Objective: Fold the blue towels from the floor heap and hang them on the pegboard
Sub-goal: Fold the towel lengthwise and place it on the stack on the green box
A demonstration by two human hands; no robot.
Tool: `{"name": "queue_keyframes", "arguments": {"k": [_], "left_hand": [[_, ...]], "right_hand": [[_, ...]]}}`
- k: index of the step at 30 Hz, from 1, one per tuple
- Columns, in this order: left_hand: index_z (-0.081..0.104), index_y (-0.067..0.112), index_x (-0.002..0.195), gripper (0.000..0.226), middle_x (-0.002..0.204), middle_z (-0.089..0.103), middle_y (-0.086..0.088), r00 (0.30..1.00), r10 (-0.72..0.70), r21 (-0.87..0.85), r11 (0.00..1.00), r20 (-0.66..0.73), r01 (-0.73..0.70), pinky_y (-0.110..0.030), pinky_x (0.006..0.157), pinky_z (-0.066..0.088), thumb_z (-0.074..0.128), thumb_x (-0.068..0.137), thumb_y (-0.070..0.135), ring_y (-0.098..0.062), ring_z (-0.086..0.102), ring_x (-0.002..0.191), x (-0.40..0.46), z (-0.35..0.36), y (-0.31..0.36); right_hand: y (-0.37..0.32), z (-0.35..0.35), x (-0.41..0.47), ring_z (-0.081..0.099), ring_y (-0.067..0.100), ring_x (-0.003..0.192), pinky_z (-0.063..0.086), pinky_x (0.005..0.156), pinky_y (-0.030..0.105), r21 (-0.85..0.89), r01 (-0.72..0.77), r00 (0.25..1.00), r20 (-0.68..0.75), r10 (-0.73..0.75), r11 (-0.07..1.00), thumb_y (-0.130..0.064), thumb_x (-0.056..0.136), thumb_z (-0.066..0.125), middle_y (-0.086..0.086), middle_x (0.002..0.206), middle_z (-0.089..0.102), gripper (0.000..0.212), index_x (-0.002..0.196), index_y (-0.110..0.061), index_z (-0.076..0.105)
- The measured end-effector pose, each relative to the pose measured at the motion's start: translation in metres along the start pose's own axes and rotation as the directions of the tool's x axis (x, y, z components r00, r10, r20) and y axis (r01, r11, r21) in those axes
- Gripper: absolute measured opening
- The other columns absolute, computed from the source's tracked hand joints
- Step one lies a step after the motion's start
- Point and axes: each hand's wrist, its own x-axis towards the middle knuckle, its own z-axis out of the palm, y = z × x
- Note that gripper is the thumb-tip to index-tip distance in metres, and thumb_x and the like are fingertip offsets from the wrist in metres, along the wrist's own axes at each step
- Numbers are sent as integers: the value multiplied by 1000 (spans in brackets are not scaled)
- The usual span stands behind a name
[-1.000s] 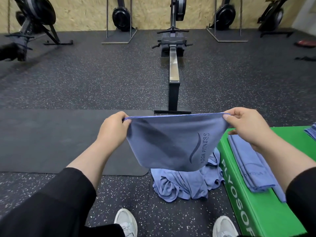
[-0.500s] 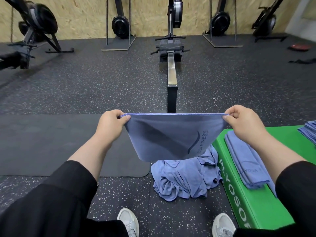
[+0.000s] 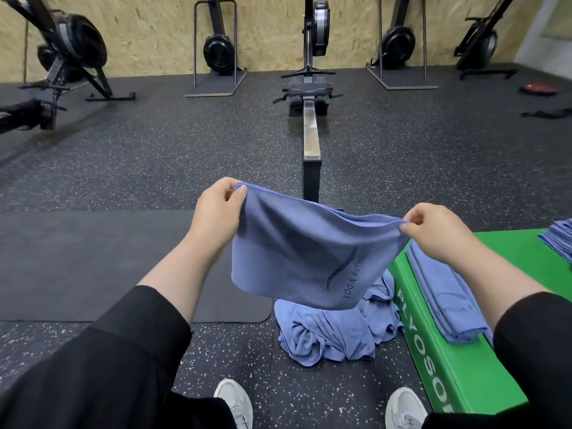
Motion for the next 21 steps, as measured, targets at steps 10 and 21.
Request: {"name": "queue_keyframes", "arguments": {"k": [10,21], "left_hand": [[68,24,84,10,65,64,14,894,290,2,951,341,-310,-16,63,38,70,94,26,3,50,61,-19,67,54],[64,20,108,18,83,60,0,872,36,-366,915,487,167,-30,63,39,66,97,34,-10,50,69,-21,77,39]], "right_hand": [[-77,25,-23,59,-3,117,50,101,32,472,313,871,204,-448,824,-25,82,83,-9,123,68,52,129,-29,61],[-85,40,-7,47,12,75,38,71,36,638,297,903,55,-426,710,-46,93,58,0,79,58,41,94,-7,68]]}}
